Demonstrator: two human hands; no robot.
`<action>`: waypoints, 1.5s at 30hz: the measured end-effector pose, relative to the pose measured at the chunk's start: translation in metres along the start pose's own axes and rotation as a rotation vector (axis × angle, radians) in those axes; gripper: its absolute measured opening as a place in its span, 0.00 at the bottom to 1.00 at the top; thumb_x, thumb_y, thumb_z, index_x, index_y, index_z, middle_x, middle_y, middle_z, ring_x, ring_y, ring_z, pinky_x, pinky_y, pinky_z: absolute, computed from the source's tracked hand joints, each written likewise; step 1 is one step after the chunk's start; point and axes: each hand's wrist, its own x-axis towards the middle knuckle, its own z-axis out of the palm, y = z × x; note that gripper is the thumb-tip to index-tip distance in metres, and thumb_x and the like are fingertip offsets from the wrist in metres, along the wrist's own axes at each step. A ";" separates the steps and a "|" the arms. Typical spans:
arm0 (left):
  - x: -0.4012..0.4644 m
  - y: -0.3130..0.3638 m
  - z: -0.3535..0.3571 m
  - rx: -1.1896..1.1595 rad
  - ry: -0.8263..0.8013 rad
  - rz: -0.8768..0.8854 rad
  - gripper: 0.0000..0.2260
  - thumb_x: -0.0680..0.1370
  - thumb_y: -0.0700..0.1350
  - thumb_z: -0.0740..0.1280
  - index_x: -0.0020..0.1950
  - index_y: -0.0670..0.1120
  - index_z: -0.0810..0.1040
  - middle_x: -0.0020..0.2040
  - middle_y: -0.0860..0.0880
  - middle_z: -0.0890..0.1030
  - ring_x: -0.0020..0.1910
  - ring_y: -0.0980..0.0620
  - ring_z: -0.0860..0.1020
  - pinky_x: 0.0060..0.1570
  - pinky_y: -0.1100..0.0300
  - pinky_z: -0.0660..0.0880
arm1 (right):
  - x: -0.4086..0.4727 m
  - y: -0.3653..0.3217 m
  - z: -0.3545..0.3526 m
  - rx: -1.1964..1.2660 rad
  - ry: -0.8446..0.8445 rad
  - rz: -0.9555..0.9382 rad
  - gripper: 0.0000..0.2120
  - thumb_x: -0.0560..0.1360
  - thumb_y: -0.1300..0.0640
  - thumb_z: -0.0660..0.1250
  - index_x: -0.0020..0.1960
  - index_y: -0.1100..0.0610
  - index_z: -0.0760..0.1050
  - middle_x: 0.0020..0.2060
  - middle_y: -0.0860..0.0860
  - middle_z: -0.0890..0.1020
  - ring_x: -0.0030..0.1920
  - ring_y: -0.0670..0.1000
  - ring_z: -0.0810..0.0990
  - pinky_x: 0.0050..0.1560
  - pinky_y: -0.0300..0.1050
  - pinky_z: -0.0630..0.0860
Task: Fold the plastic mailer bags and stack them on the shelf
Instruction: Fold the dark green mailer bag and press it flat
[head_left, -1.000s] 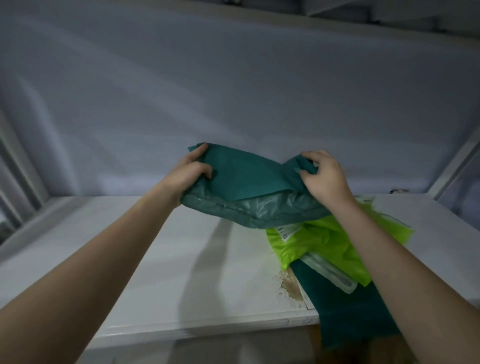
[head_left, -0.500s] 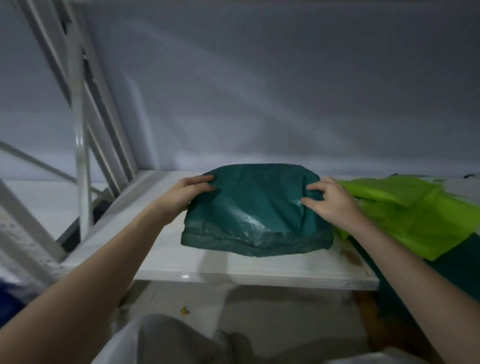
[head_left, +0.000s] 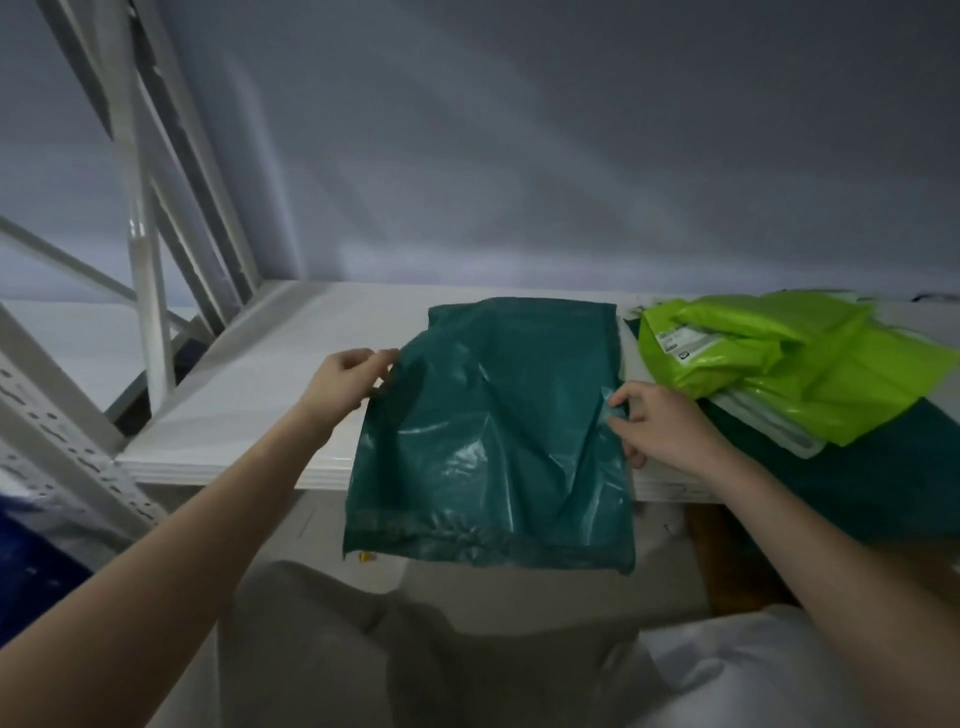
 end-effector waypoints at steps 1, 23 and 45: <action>0.004 -0.001 -0.003 -0.023 0.025 -0.007 0.14 0.77 0.54 0.64 0.44 0.44 0.76 0.47 0.49 0.77 0.49 0.45 0.78 0.44 0.56 0.70 | 0.000 0.002 0.001 0.010 0.000 0.010 0.05 0.76 0.58 0.64 0.52 0.54 0.73 0.29 0.53 0.83 0.29 0.50 0.82 0.41 0.51 0.81; 0.090 0.026 0.095 0.793 -0.006 0.395 0.36 0.71 0.65 0.65 0.74 0.53 0.56 0.73 0.49 0.61 0.70 0.46 0.62 0.66 0.48 0.62 | 0.149 -0.040 0.008 -0.383 -0.048 -0.359 0.41 0.71 0.41 0.67 0.76 0.48 0.49 0.74 0.54 0.53 0.74 0.55 0.52 0.73 0.58 0.54; 0.084 0.045 0.138 0.742 -0.003 0.241 0.19 0.80 0.53 0.52 0.62 0.40 0.69 0.61 0.40 0.74 0.59 0.39 0.72 0.53 0.51 0.68 | 0.121 -0.024 0.006 -0.366 -0.014 -0.139 0.29 0.77 0.34 0.49 0.67 0.53 0.66 0.60 0.60 0.76 0.59 0.61 0.74 0.58 0.52 0.72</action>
